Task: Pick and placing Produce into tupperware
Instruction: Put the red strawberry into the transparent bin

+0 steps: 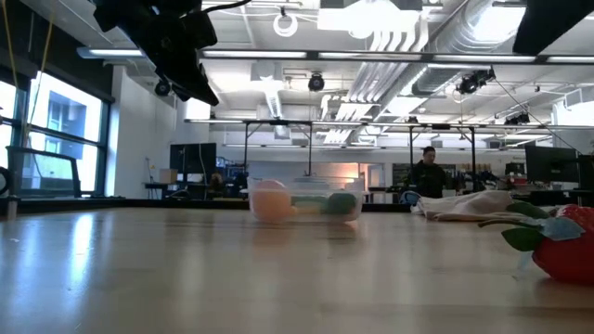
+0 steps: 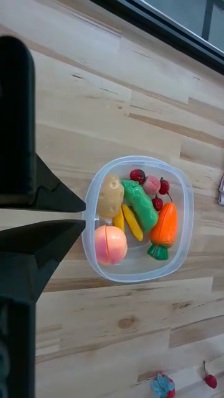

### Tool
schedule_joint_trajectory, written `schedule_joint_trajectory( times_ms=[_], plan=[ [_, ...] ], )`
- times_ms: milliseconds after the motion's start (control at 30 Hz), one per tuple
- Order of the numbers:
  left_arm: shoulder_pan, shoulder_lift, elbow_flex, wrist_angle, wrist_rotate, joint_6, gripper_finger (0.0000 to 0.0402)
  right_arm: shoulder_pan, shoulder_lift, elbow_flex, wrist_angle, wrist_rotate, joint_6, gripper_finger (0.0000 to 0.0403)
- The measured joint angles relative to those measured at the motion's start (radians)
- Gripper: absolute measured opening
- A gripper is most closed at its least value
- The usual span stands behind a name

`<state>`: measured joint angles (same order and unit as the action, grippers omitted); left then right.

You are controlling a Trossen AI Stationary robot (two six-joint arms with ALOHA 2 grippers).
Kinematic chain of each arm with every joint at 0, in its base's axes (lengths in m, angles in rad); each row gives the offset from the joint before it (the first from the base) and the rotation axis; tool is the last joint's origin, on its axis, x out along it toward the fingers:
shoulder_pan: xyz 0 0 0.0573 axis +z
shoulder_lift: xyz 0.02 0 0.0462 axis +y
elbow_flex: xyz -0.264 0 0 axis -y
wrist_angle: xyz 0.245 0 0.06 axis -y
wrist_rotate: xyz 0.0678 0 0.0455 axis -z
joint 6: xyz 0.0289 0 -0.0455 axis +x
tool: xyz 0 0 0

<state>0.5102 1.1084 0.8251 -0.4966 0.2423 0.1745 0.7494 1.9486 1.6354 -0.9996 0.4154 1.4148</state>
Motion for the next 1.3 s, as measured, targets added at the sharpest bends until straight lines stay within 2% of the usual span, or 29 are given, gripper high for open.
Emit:
schedule_joint_trajectory(
  times_ms=[300,900,1300],
  plan=[
    [0.0,0.0,0.0,0.0,0.0,0.0,0.0021,0.071,0.083,0.0,0.01,0.019,0.042,0.0201],
    [0.0,0.0,0.0,0.0,0.0,0.0,0.0021,0.077,0.225,0.0,-0.011,0.008,-0.02,0.0201],
    [0.0,0.0,0.0,0.0,0.0,0.0,0.0021,0.071,0.24,0.0,0.0,0.057,-0.021,0.0201]
  ],
)
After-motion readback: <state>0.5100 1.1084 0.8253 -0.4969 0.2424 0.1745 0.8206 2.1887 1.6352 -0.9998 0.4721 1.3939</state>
